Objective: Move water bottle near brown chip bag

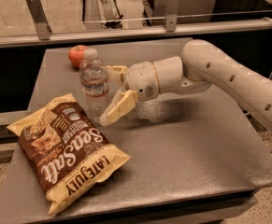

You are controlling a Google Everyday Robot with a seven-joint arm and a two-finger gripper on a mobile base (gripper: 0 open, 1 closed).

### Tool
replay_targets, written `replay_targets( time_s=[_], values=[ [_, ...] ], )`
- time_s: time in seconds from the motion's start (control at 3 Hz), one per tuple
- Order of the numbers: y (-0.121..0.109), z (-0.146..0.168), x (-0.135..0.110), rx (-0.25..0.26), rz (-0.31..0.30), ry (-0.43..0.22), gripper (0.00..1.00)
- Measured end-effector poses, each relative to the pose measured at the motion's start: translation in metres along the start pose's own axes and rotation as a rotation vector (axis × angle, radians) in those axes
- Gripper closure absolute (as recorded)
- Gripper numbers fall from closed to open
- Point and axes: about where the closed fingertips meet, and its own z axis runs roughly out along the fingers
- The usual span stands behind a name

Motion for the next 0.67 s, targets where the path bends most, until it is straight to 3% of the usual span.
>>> replay_targets(
  time_s=[0.33,0.67],
  values=[
    [-0.010,-0.048,-0.009,0.071,-0.053,0.046,0.00],
    [-0.023,-0.118,-0.036,0.195,-0.141,0.102,0.00]
  ],
)
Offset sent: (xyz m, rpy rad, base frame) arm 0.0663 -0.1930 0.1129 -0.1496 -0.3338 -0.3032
